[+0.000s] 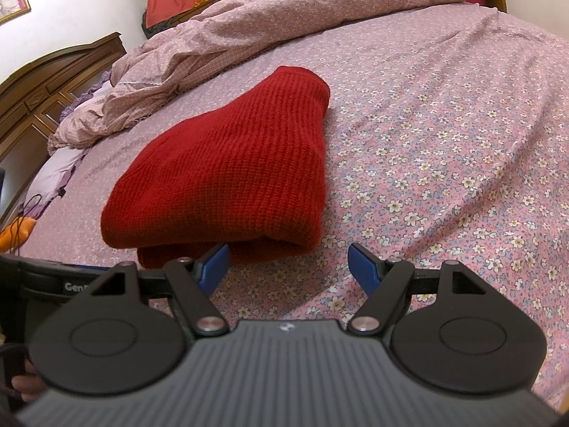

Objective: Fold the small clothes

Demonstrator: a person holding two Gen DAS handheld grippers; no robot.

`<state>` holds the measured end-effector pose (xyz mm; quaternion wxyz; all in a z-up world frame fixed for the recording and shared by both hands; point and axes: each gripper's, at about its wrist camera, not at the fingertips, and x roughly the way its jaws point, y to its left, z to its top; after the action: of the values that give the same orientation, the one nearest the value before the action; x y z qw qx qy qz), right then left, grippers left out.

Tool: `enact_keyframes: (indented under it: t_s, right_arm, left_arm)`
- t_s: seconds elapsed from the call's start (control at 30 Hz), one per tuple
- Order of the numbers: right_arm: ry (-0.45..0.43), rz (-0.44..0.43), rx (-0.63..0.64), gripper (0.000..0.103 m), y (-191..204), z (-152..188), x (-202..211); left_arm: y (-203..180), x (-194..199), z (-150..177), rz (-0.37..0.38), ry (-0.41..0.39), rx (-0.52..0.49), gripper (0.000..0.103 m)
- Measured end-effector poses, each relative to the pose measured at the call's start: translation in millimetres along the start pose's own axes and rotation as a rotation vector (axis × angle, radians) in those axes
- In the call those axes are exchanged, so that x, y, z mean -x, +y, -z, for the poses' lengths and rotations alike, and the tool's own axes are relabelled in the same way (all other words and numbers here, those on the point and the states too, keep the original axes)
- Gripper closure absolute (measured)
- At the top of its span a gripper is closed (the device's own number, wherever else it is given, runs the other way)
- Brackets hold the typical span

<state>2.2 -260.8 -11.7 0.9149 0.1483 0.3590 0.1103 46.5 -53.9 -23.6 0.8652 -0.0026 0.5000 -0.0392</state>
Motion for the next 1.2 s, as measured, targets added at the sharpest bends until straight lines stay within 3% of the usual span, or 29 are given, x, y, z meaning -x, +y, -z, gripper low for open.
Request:
enact_keyframes:
  t_s: [1.2]
  right_arm:
    - [-0.001,0.0,0.001,0.028,0.2,0.2,0.2]
  left_arm:
    - [-3.5,4.6,-0.3,-0.002,-0.003,-0.006,0.0]
